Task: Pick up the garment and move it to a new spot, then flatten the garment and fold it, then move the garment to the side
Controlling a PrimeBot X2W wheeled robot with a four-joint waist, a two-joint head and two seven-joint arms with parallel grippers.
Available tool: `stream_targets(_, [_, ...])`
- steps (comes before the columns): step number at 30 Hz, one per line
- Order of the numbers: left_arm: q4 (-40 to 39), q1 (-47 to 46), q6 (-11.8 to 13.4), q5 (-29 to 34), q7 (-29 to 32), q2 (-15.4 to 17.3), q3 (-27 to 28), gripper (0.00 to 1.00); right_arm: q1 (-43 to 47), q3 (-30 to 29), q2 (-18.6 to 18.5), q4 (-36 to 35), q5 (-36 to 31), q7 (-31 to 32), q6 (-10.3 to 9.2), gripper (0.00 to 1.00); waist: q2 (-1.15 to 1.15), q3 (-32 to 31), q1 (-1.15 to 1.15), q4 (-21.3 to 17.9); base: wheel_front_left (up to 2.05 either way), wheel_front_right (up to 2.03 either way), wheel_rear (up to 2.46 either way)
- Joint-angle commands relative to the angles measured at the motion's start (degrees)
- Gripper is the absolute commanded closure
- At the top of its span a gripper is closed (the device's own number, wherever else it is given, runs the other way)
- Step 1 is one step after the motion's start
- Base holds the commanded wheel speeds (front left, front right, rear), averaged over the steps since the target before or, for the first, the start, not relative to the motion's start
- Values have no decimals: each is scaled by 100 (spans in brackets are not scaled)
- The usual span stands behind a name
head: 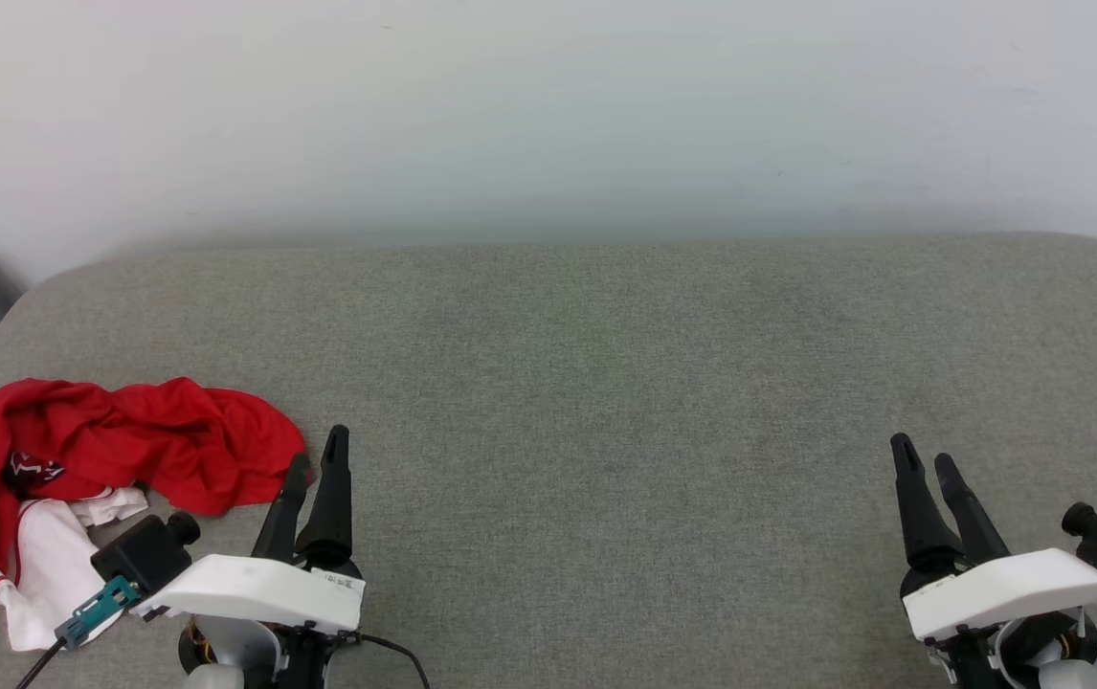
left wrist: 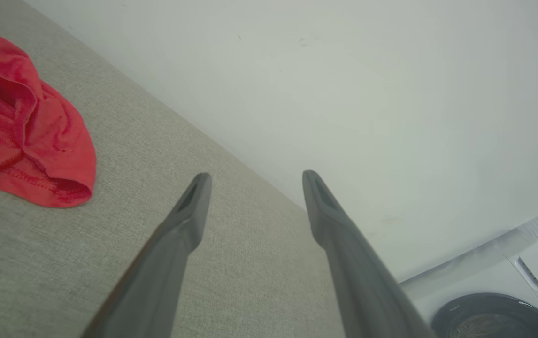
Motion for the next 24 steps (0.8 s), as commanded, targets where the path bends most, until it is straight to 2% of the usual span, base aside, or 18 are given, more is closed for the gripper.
stream_targets(1, [-34, -126, -2, 269, -56, 35, -9, 0, -133, -8, 12, -78, -258, -42, 2, 0, 0, -2, 0, 2, 0, 0, 0])
stream_targets(7, [104, -163, 35, 1023, -160, 89, -33, 0, -132, -52, 23, -156, -921, -55, 2, 0, 0, -11, 0, 10, 0, 0, 0])
stream_targets(24, [342, -246, 220, 2341, -411, 175, -148, 0, 10, -104, 30, -314, -2130, -33, 1, 0, 0, -40, 0, 8, 0, 0, 0])
